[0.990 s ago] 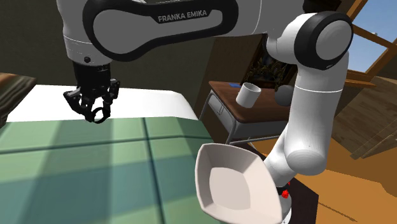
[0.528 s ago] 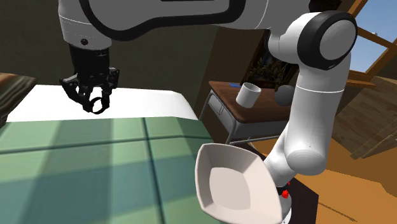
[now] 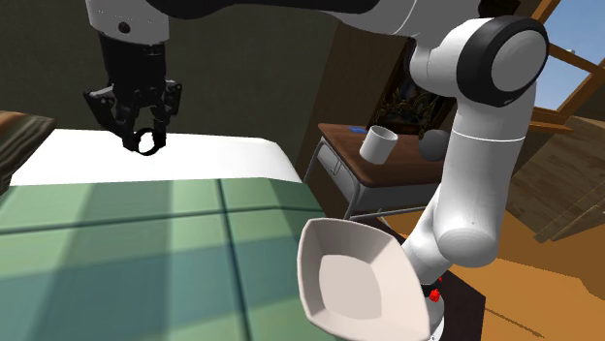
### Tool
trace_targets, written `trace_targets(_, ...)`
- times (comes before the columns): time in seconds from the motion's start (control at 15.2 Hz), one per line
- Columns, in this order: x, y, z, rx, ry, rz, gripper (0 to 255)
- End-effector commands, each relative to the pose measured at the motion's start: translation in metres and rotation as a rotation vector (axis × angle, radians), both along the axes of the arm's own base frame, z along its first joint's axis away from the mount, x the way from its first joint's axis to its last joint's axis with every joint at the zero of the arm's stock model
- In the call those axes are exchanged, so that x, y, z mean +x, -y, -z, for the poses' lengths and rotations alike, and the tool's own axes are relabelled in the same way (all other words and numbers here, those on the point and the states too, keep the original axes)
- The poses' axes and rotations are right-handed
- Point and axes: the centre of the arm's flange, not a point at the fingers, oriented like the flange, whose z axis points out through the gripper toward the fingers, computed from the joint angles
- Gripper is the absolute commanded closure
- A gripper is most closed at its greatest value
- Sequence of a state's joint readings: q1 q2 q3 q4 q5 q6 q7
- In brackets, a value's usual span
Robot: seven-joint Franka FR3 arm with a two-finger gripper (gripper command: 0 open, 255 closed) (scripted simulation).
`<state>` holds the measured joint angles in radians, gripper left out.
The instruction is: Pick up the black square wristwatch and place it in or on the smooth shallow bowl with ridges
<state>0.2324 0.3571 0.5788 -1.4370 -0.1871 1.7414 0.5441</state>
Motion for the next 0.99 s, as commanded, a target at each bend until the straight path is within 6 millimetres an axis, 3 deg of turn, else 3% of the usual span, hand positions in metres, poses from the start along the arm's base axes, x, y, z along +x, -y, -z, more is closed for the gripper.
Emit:
trace_targets(0.0, 0.000, 0.000, -0.011, 0.000, 0.000, 0.000, 255)
trace_targets(0.4, 0.000, 0.000, -0.039, 0.000, 0.000, 0.000, 255)
trace_targets(0.92, -0.099, 0.037, -0.041, 0.000, 0.000, 0.000, 255)
